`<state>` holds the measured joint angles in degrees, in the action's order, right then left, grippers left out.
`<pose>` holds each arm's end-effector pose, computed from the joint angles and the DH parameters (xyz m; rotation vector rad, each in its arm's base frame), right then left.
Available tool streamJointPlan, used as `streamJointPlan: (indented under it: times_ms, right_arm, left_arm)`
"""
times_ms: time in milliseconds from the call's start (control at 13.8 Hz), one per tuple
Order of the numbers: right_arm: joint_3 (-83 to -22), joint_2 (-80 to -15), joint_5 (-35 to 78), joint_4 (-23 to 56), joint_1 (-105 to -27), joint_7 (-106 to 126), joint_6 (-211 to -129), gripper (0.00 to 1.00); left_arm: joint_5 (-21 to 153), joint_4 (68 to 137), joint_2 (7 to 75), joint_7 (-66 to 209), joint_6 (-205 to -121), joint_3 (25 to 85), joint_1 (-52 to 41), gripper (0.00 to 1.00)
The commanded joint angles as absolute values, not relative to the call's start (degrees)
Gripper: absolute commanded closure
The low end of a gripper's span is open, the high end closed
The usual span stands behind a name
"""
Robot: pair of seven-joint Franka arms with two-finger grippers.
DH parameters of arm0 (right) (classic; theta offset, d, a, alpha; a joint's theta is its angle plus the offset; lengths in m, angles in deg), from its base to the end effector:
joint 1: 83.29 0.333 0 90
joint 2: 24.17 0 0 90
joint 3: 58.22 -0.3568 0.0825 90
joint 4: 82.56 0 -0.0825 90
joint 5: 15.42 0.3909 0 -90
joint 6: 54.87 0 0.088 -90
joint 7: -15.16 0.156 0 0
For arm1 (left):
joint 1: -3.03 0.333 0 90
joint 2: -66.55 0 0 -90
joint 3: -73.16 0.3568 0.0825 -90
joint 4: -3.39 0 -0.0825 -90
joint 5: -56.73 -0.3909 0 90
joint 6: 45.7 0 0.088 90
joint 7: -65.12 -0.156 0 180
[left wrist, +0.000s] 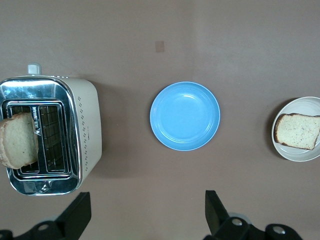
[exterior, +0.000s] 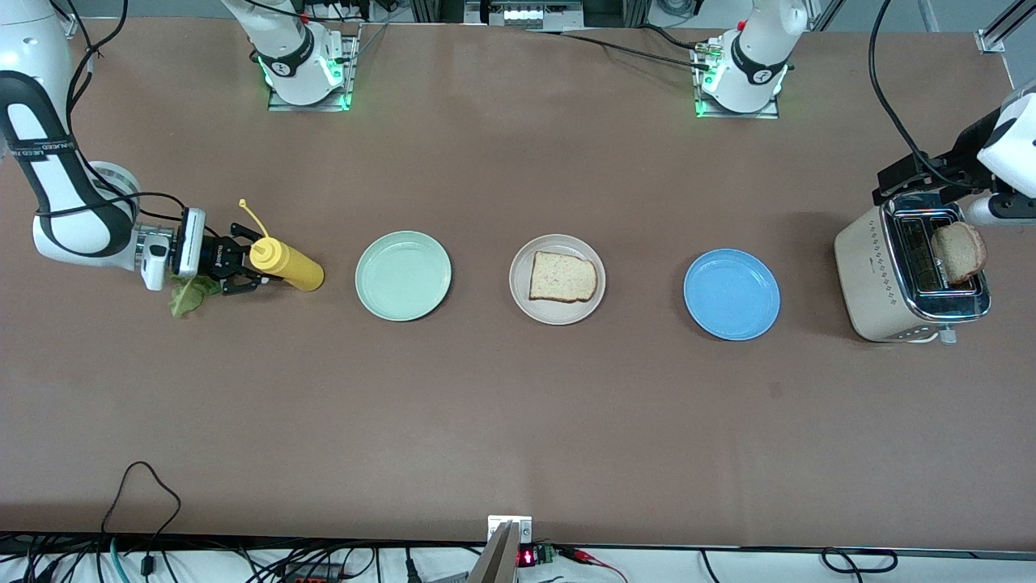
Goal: Make sandwich in beige plate with both arms
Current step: 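Move the right gripper to the green lettuce leaf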
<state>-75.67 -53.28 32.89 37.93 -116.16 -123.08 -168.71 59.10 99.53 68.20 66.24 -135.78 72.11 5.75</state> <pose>0.5362 -0.0597 0.1733 -1.6345 -1.5776 -0.7771 0.5441 0.0093 0.5815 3.0972 0.0780 -0.1190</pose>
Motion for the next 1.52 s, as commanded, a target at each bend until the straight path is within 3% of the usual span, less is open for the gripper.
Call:
streamJointPlan:
  times_ms: [0,72,506,1084,1445]
  right_arm:
    - [-76.7,-54.2,33.8,37.1,-117.2,-123.0,-168.3,0.05]
    - [-76.7,-54.2,33.8,37.1,-117.0,-123.0,-168.3,0.0]
    - [-76.6,-53.7,33.7,36.8,-117.5,-123.3,-168.3,0.0]
    - [-68.0,-52.4,29.1,35.8,-117.8,-123.4,-165.5,0.0]
    - [-66.8,-48.6,23.5,31.0,-117.2,-103.2,-166.2,0.0]
  left_arm:
    - [57.9,100.2,69.2,66.8,-135.8,71.8,5.9,0.0]
    - [57.9,100.2,69.2,66.8,-135.8,71.8,5.9,0.0]
    - [57.9,100.2,69.2,66.8,-136.1,71.7,5.9,0.0]
    - [58.5,100.3,69.1,66.3,-138.2,71.8,5.9,0.0]
    - [58.5,98.5,68.0,66.6,-138.3,72.2,5.9,0.0]
